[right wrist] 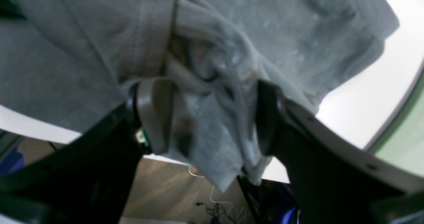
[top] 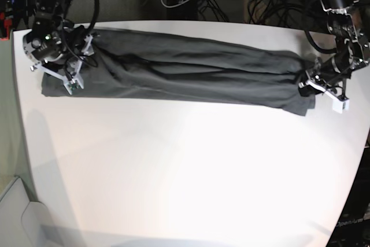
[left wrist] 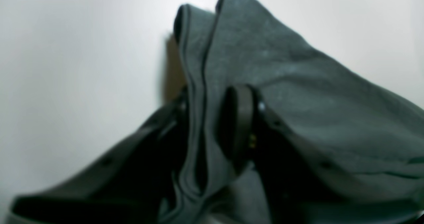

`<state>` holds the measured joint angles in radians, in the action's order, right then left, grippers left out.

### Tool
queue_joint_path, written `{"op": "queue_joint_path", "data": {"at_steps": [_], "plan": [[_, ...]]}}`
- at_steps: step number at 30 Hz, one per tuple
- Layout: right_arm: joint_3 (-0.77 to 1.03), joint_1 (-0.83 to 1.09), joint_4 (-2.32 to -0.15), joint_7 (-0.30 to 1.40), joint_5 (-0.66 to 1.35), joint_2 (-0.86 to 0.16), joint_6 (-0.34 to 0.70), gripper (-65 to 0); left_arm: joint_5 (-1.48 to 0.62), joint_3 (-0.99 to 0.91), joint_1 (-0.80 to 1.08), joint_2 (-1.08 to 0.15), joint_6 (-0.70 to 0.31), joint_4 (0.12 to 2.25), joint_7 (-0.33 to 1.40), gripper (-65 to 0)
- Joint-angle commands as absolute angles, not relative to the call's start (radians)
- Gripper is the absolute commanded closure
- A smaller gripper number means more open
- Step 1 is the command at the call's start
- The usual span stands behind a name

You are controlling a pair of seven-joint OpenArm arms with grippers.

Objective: Layout the t-shirt on the table in an organized manner, then fold the t-shirt properly
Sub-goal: 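Lift the shirt end with the left gripper and carry it toward the right gripper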

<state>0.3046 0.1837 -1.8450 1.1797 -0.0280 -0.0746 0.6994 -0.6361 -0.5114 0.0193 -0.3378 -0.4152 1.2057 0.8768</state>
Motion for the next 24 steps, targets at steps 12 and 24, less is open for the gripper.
{"op": "queue_joint_path", "data": {"at_steps": [12, 24], "plan": [[0.308, 0.177, -1.863, 1.168, -0.025, -0.085, 0.698, -38.1, -0.624, -0.507, 0.016, -0.335, -0.409, 1.429, 0.923, -0.2], [0.308, 0.177, -1.862, 1.168, -0.027, -0.087, 0.698, -38.1, -0.622, -0.331, 0.027, -0.193, -0.249, 1.79, 1.053, -0.1]]}}
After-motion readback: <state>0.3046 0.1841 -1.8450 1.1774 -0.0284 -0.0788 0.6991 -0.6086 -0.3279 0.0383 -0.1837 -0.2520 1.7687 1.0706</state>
